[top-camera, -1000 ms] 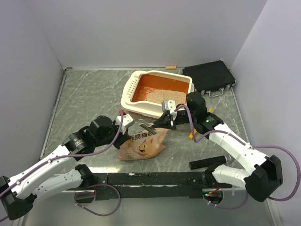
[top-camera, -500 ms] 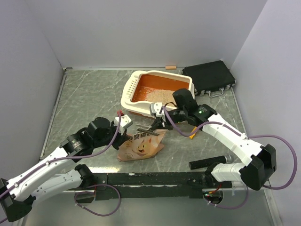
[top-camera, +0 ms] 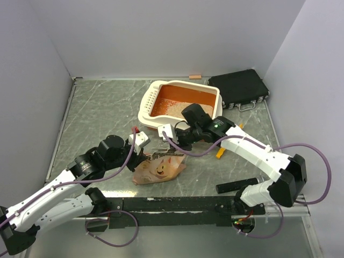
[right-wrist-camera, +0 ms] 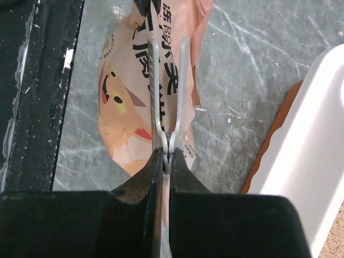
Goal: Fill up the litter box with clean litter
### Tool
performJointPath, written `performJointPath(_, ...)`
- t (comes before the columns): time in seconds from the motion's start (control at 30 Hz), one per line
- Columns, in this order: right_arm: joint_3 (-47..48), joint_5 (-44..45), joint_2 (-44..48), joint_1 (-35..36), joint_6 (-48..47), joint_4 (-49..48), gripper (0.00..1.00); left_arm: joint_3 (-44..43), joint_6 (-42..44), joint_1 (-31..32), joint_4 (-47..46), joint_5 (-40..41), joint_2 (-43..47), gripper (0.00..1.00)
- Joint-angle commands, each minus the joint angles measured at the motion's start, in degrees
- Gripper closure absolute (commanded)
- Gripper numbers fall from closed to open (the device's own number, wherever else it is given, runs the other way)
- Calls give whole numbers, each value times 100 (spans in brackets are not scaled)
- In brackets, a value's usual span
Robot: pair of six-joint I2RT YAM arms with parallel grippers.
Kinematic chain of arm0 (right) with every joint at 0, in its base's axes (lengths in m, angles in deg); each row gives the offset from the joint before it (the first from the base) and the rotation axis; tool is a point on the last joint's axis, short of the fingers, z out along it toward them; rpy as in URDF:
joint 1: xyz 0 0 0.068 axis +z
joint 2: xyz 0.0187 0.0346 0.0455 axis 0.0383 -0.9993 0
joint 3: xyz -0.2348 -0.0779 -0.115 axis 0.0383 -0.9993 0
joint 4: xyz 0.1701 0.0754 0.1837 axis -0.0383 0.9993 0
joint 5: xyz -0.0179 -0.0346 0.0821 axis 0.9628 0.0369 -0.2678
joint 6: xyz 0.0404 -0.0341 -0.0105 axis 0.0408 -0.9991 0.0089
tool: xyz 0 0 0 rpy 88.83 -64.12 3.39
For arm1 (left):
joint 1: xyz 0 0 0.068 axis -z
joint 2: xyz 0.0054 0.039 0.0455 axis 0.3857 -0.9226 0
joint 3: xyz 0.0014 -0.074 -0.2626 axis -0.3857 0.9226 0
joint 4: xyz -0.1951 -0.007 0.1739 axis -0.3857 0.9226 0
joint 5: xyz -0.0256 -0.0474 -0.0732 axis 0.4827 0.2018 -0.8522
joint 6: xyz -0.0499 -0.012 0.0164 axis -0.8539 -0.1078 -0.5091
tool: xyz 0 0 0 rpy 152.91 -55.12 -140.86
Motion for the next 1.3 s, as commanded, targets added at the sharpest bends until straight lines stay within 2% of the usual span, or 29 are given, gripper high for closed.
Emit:
performJointPath(0.0,317,483,-268,196,-196,322,100,-98,-64,-9,-563,81,234,99)
performJointPath(0.23,441,922,-585,425,-222,488,100,-89,-82,-9,-571,169,278,99)
performJointPath(0.63,274,1134,-559,688,-468,779,100,-89,-100,-9,-589,450,260,99)
performJointPath(0.97,-95,1345,-594,811,-125,41,100,-63,-73,-9,-668,433,366,99)
performJointPath(1.27,-350,1309,-383,811,121,-522,75,-37,-82,-9,-677,371,375,99)
